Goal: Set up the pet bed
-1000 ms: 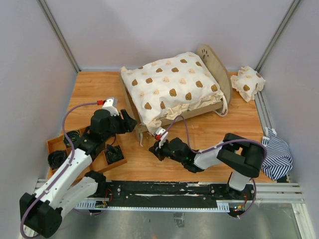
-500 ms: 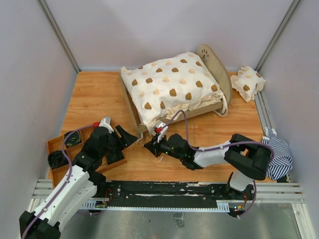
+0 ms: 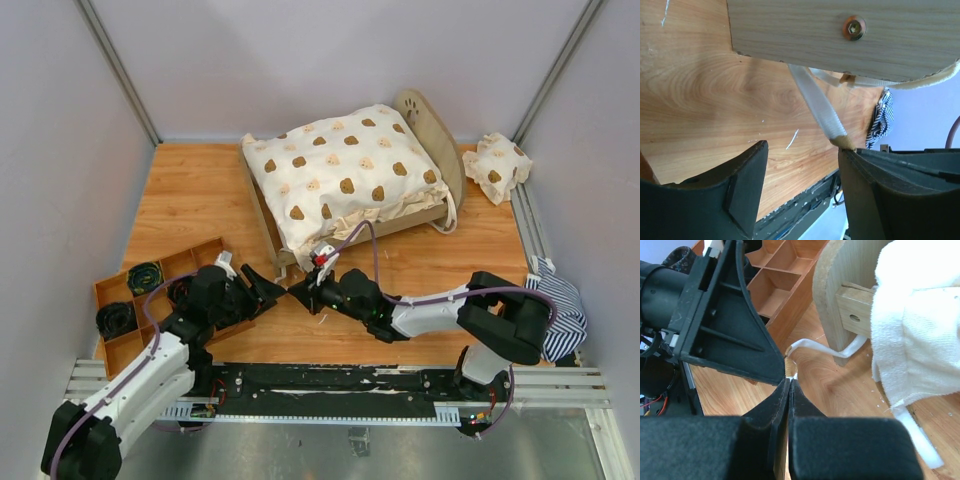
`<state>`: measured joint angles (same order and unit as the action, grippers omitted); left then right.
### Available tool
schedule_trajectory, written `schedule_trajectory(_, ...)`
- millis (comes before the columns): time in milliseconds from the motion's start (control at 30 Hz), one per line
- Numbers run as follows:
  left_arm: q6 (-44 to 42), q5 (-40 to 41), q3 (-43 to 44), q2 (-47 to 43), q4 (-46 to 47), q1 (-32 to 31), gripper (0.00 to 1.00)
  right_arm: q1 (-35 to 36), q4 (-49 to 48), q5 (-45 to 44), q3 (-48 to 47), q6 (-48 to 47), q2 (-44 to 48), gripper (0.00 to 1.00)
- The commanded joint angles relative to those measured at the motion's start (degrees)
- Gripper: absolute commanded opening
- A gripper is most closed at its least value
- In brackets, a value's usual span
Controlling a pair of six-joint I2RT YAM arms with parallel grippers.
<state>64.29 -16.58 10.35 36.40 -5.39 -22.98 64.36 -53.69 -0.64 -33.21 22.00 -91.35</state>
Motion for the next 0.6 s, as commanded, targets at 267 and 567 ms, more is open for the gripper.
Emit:
schedule_trajectory(267, 4.8, -1.7, -1.9, 3.1, 10.0, 0.2, 0.52, 2.4, 0.4, -0.5, 1.1, -3.1, 2.2, 0.00)
schedule_trajectory(567, 9.4, -4.3, -3.8, 1.7, 15.8, 0.2, 0.58, 3.5, -0.6, -0.3, 1.8, -2.5, 1.1, 0.00)
